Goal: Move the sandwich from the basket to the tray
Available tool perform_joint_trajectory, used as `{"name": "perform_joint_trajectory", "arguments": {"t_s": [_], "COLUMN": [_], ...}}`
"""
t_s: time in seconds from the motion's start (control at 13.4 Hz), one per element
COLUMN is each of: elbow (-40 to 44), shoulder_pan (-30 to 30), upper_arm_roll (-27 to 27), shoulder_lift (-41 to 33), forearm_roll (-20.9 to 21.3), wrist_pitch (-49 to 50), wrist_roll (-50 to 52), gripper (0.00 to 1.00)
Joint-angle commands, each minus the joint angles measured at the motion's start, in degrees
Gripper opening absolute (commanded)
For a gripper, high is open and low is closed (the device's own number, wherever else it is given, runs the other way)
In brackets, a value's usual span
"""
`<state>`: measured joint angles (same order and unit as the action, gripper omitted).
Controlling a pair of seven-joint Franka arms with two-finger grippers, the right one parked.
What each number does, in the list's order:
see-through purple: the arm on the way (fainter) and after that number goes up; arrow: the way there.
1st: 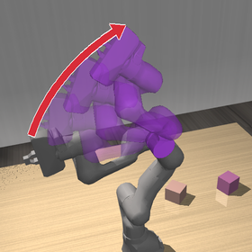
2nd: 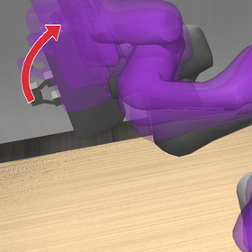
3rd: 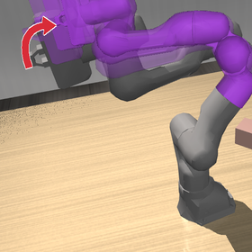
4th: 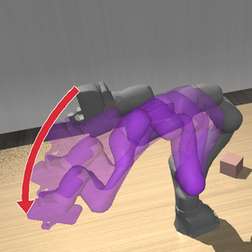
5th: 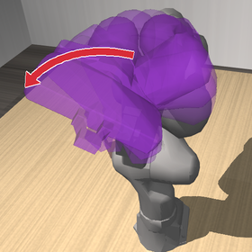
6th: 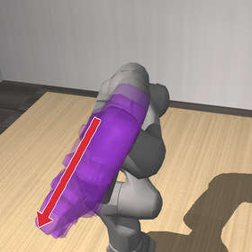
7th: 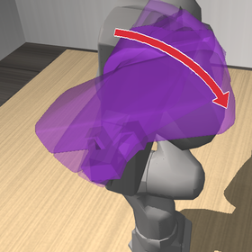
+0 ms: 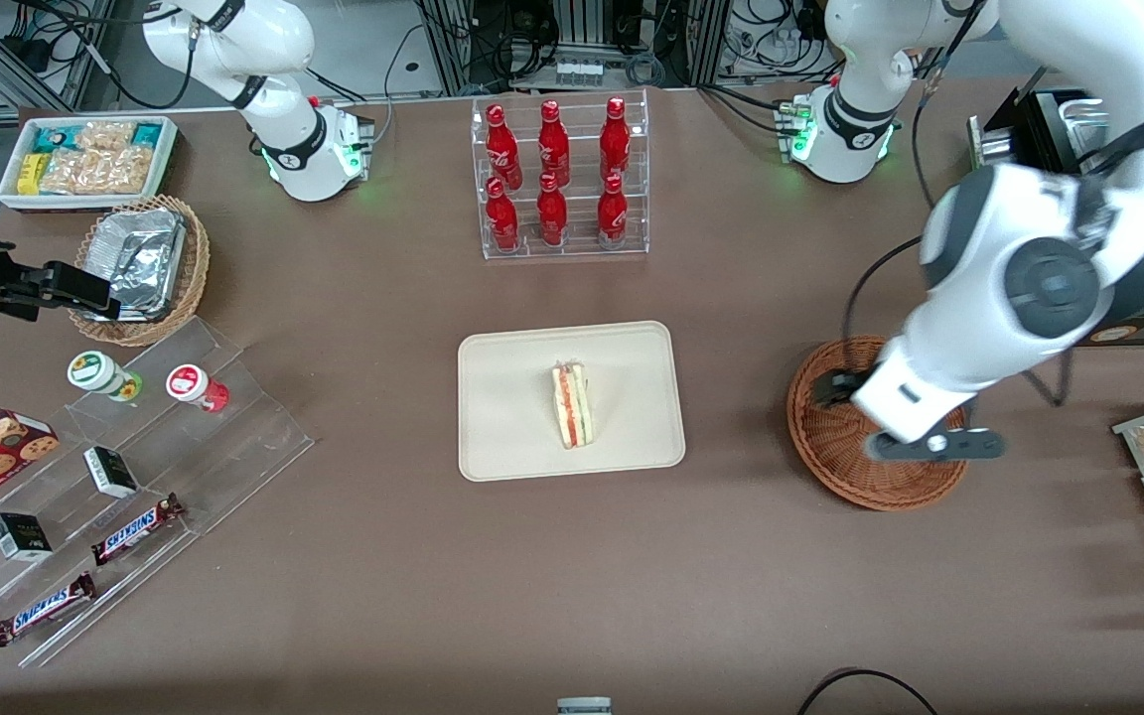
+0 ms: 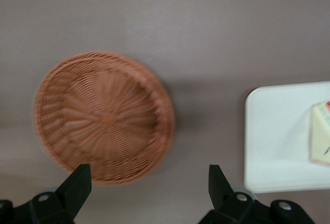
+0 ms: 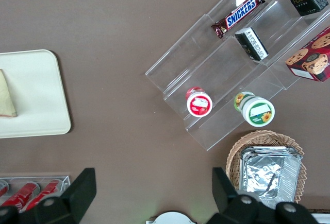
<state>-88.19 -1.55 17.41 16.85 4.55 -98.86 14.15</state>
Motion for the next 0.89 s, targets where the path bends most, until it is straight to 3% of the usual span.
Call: {"name": "perform_joint_trajectory", "arguments": {"t_s": [0.0,0.3,0.82], "elbow": [-4.1,-1.6,6.0], "shoulder_pan": [1.6,1.3,2.3], "upper_arm_roll": [-7.0,-10.6,-15.4], "shoulder_lift": [-7.2,-10.6,-13.4], "forearm_roll": [-2.9,-2.8,-2.8], "wrist_pitch": [4.5,13.7,25.1], "wrist_roll": [-8.8,-14.0,-14.5], "gripper": [1.00,1.00,1.00]}}
